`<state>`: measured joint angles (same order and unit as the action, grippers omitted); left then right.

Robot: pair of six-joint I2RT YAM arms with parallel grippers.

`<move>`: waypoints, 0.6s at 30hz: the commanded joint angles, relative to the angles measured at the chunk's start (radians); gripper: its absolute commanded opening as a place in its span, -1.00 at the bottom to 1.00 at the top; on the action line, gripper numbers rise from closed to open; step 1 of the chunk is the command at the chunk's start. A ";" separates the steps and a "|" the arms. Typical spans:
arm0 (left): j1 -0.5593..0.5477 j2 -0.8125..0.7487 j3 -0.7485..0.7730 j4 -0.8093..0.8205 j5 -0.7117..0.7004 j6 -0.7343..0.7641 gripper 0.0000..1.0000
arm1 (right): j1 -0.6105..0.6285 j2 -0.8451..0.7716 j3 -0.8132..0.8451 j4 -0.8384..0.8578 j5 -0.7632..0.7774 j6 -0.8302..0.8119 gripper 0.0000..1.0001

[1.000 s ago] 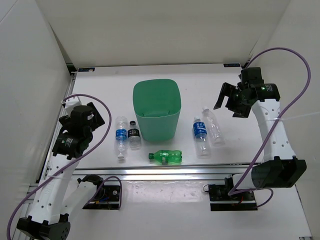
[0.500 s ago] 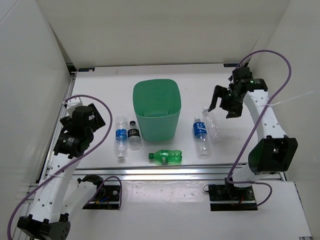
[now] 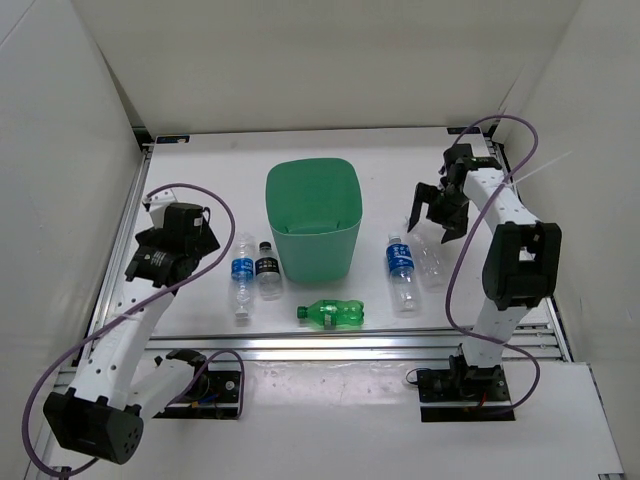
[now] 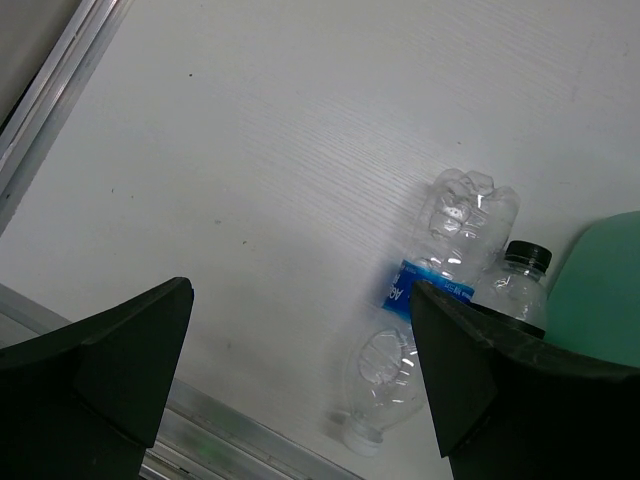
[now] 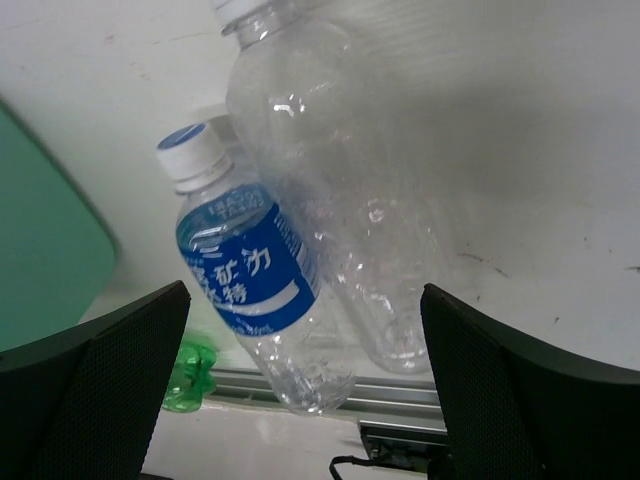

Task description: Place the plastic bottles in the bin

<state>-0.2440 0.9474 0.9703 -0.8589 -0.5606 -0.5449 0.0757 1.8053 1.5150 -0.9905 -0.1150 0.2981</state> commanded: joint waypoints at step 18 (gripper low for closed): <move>0.005 0.068 0.057 -0.029 0.025 -0.015 1.00 | -0.031 0.198 -0.058 0.162 -0.024 -0.024 0.82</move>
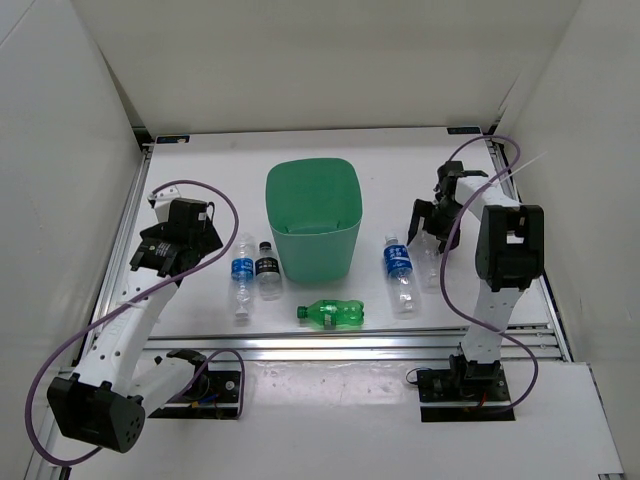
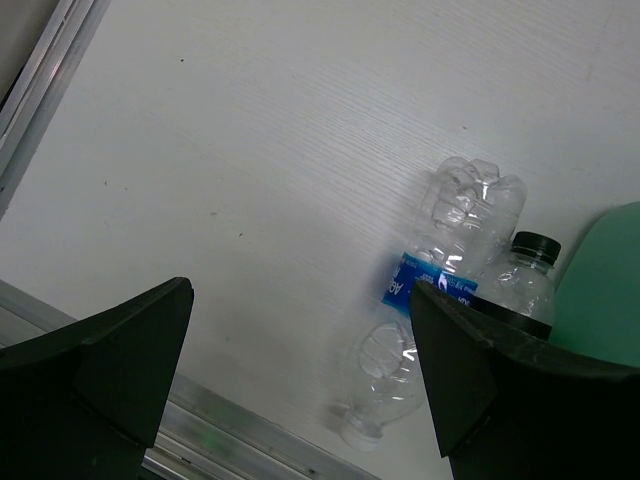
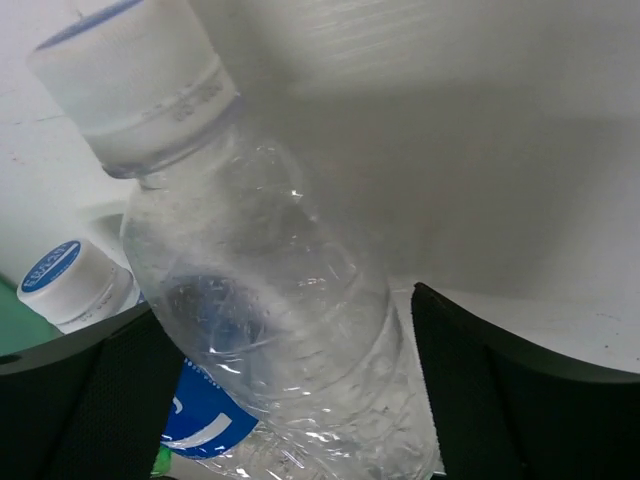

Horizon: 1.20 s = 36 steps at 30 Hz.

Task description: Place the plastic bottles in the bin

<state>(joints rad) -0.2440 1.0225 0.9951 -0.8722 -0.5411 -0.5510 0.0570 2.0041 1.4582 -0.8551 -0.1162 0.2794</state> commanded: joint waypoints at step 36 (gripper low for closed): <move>0.005 -0.007 0.004 0.004 0.026 -0.067 1.00 | 0.115 -0.271 0.655 -0.210 0.000 0.083 -0.59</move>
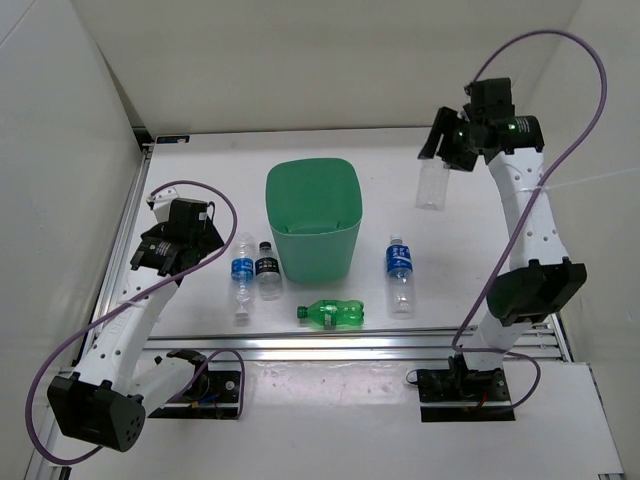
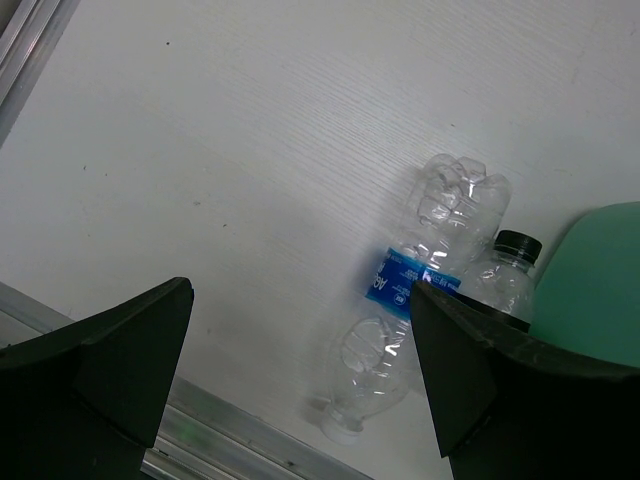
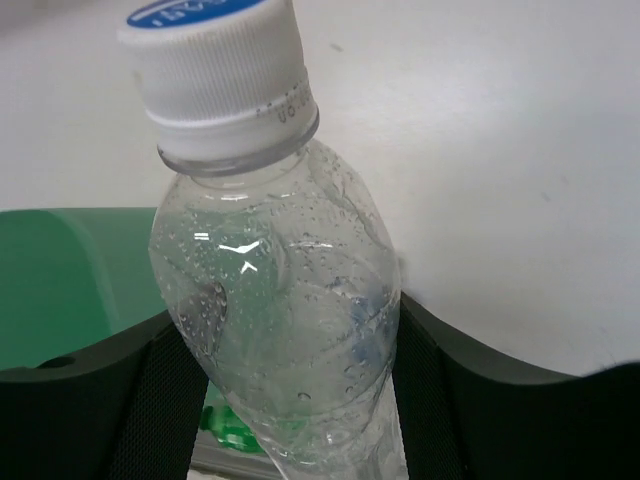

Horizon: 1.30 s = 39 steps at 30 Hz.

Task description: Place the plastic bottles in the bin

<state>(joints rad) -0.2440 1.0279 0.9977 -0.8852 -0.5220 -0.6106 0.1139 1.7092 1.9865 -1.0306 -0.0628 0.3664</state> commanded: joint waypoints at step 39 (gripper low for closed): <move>0.005 -0.003 0.001 0.017 0.025 -0.008 1.00 | 0.382 0.247 0.399 0.014 -0.361 -0.063 -0.52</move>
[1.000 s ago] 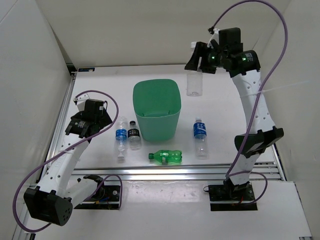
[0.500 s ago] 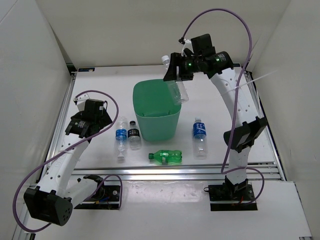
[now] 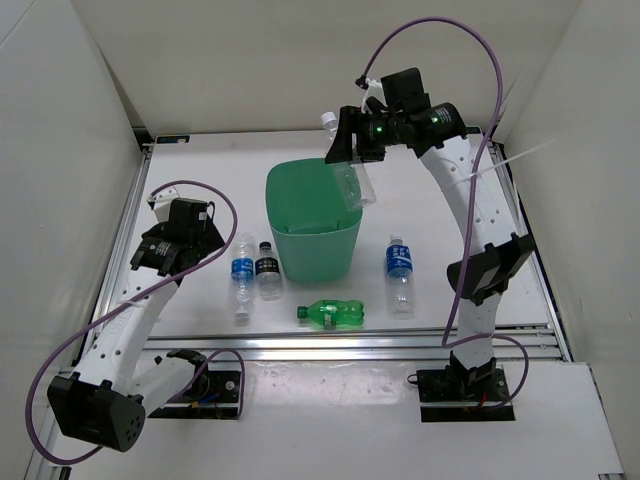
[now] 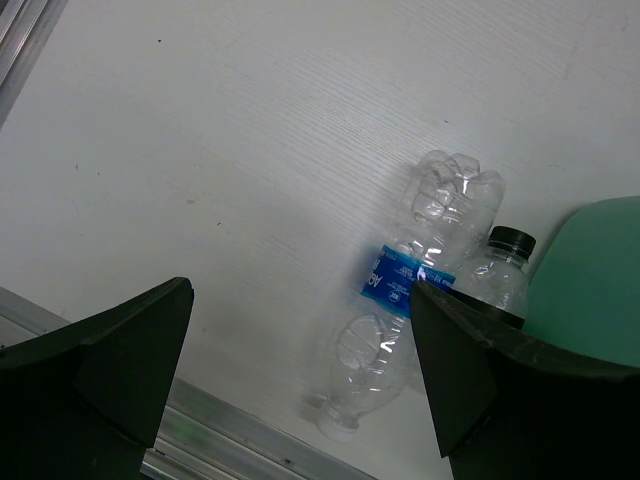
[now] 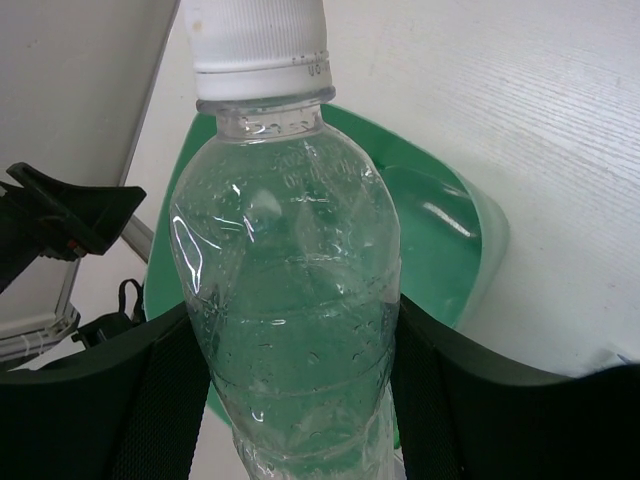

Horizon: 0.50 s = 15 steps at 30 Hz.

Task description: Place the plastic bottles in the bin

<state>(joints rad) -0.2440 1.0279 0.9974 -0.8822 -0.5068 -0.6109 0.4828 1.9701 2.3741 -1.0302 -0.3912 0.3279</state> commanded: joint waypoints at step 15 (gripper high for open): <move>0.005 -0.003 0.010 0.014 0.010 -0.007 1.00 | 0.033 -0.014 0.011 0.013 -0.072 -0.033 -0.49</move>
<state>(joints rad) -0.2440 1.0279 0.9974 -0.8822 -0.5064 -0.6109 0.5030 1.9701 2.3741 -1.0306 -0.4252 0.3176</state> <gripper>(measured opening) 1.000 0.666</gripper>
